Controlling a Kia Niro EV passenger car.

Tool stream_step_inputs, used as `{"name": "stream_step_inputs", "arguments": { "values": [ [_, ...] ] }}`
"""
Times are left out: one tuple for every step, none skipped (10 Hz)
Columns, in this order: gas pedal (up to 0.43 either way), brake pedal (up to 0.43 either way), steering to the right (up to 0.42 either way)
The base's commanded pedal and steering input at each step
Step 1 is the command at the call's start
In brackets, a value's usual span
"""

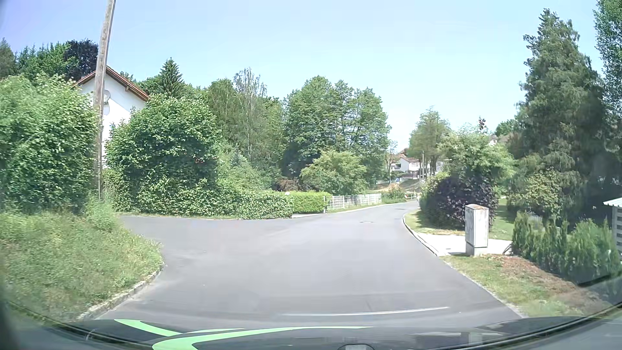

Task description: Follow the waypoints while adhering to traffic rules and regulations

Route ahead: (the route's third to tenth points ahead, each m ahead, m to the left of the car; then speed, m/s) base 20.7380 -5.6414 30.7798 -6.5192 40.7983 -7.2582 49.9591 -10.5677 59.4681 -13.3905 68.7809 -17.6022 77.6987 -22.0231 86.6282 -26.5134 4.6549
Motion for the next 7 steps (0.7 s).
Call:
{"name": "stream_step_inputs", "arguments": {
  "values": [
    [0.000,0.165,0.058],
    [0.000,0.165,0.057],
    [0.000,0.165,0.057],
    [0.000,0.165,0.057],
    [0.000,0.165,0.057],
    [0.000,0.165,0.056],
    [0.000,0.165,0.055]
  ]
}}
